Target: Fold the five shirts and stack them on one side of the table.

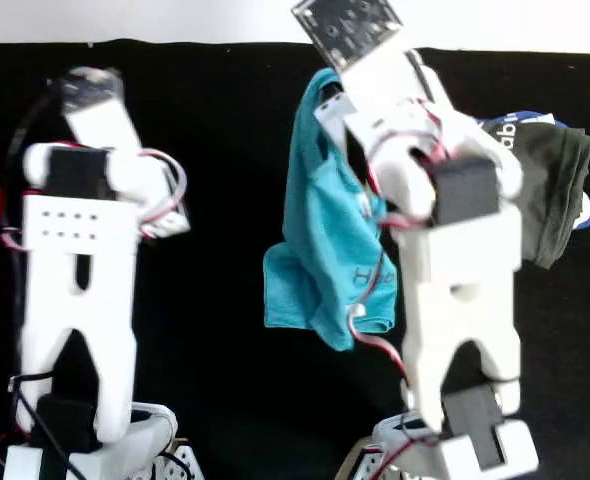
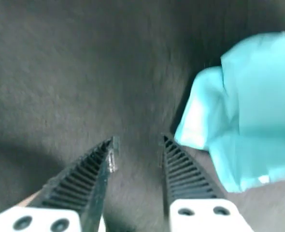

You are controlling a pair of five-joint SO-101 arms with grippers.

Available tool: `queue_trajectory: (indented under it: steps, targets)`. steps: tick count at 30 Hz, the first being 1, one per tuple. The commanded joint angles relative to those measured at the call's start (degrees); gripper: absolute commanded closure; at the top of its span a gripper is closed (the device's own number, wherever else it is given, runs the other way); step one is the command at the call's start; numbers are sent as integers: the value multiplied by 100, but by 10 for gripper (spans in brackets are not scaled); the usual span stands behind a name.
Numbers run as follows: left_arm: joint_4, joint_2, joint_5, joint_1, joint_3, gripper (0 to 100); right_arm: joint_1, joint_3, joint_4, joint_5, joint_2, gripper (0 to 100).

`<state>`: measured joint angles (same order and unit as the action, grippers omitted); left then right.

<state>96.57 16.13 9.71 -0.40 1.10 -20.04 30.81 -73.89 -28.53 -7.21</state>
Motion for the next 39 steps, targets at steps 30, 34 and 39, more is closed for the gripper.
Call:
queue_trajectory:
  steps: [30, 34, 39]
  targets:
    - [-1969, -3248, -18, 1886, -462, 804, 804, 251, 347, 35, 1516, 993]
    - [-2022, -3521, -26, 2044, -418, 804, 804, 259, 347, 35, 1516, 993]
    - [-2215, -3855, -26, 2088, -418, 816, 804, 286, 347, 35, 1499, 993]
